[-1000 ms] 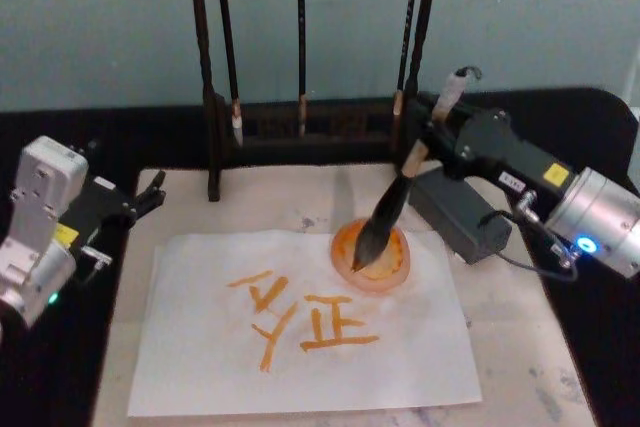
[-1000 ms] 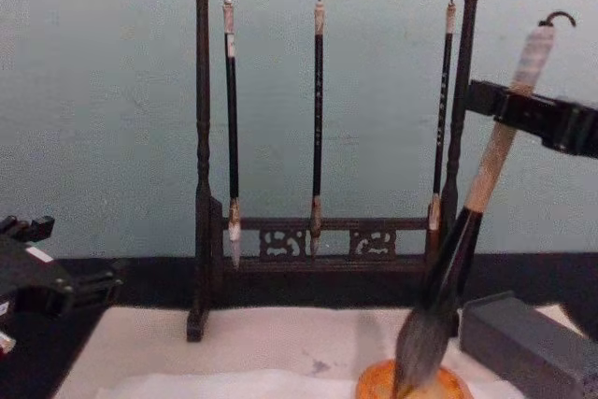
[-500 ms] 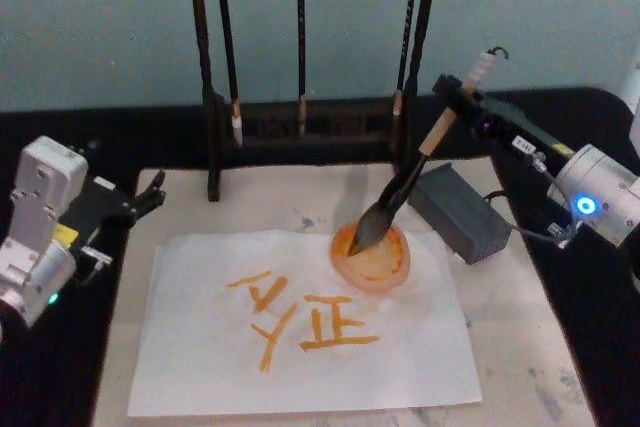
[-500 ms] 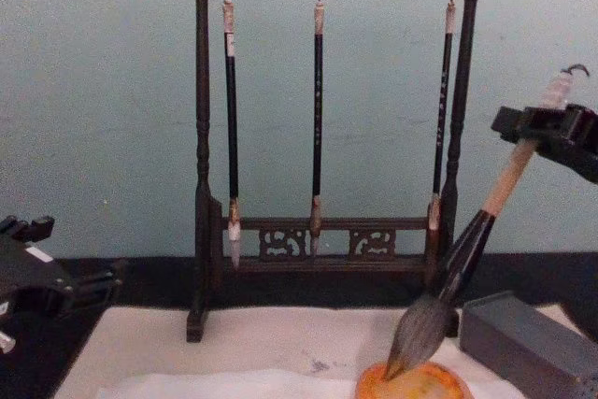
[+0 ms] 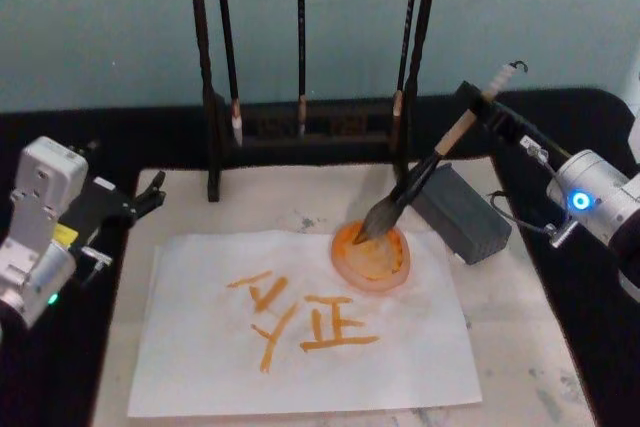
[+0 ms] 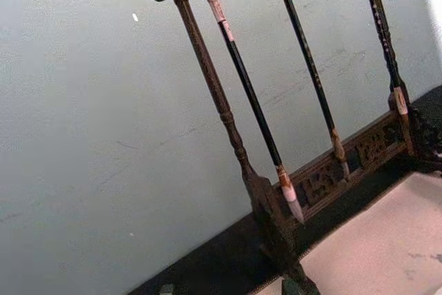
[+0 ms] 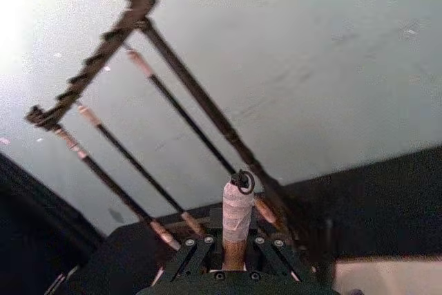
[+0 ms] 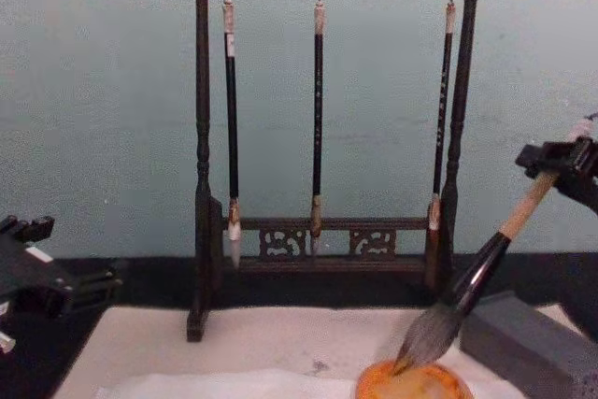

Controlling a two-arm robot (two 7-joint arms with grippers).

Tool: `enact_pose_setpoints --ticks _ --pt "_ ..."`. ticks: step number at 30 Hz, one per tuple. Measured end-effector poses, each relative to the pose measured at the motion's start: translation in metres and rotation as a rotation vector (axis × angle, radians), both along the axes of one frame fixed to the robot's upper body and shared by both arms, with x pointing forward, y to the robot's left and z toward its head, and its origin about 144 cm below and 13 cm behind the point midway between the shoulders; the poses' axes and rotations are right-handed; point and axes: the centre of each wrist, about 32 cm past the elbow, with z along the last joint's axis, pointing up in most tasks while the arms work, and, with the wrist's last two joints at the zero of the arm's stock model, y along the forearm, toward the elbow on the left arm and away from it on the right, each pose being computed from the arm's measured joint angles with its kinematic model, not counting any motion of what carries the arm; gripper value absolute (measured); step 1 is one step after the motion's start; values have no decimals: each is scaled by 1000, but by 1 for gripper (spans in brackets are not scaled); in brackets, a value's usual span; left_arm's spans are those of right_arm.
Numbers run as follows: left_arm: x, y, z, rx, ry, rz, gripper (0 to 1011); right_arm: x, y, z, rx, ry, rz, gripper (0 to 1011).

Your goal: Pick up the brush from the inkstone, write on the paper, then place the brush back to its original position.

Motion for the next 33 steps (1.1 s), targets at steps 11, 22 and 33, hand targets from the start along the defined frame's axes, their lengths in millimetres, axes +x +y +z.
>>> enact_pose_setpoints --ticks 11,22,33 --pt "0 0 0 0 0 0 1010 7 4 -9 40 87 -49 156" --pt "0 0 0 0 0 0 1010 12 6 -14 84 160 -57 156" --pt "0 0 0 0 0 0 1010 11 6 -17 86 187 -58 156"
